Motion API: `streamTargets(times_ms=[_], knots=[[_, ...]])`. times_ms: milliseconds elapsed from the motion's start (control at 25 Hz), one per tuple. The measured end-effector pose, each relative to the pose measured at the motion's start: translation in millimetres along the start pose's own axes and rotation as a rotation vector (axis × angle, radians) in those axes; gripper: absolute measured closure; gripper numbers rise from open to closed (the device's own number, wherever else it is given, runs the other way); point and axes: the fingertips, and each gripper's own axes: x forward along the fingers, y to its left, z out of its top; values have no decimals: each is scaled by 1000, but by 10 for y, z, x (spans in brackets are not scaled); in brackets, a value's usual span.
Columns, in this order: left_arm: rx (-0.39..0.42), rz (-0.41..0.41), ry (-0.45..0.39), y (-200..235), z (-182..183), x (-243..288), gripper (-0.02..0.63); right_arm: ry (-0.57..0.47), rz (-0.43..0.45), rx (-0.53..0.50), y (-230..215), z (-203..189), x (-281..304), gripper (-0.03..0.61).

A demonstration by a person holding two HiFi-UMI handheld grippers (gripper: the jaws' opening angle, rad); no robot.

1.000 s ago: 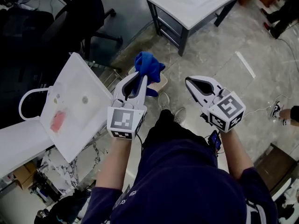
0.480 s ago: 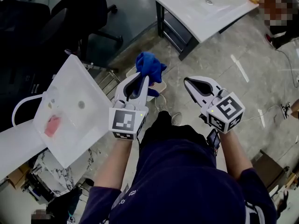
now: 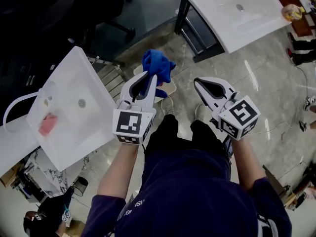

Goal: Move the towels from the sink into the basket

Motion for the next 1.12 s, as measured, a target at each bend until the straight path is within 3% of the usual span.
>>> streamTargets(times_ms=[240,680,1120], knots=[[-50,81,20,80,-127,135,568,53,99,-19,-150,-48,168,572],[-156,335,60,-62,-711,407,568,155,323,-103,-706,-546,203,572],[-169,404,82,-56,-1366,561,568,175,396,-110,-842,-1157,544,572]])
